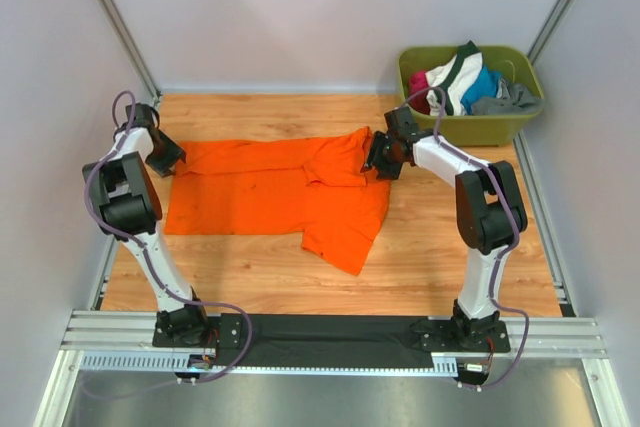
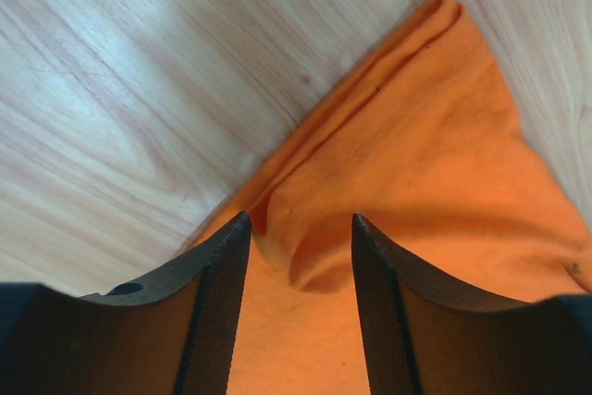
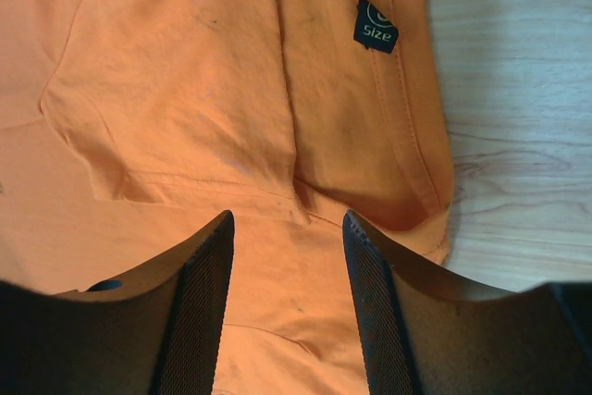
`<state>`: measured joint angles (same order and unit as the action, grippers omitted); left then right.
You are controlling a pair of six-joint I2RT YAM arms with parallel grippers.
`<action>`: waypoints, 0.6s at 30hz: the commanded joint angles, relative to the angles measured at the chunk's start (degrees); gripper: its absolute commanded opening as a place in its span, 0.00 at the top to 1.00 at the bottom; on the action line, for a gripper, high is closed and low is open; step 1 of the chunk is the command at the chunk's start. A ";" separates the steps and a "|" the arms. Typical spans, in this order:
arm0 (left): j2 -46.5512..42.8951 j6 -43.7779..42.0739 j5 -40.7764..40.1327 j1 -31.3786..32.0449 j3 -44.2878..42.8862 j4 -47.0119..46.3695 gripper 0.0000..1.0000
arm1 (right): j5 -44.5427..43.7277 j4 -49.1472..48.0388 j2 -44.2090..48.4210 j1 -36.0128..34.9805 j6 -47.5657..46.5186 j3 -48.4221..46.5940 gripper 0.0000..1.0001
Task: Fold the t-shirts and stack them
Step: Fold the tshirt
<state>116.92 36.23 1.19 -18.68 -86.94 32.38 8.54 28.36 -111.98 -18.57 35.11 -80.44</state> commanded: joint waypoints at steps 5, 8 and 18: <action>0.59 1.65 -0.84 -0.40 -1.66 -3.29 0.60 | 1.48 -2.43 2.30 -0.33 1.71 -0.15 0.48; 0.59 1.57 -1.10 -0.40 -1.57 -2.94 0.79 | 1.92 -2.78 2.30 -0.77 2.06 -0.24 0.48; -1.87 -1.50 -1.10 -0.40 0.45 -4.52 1.00 | 0.00 -0.76 2.12 -2.09 2.50 -0.15 0.49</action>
<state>117.80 36.69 0.82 -18.79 -86.91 30.41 9.98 27.88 -111.96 -20.38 36.67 -80.16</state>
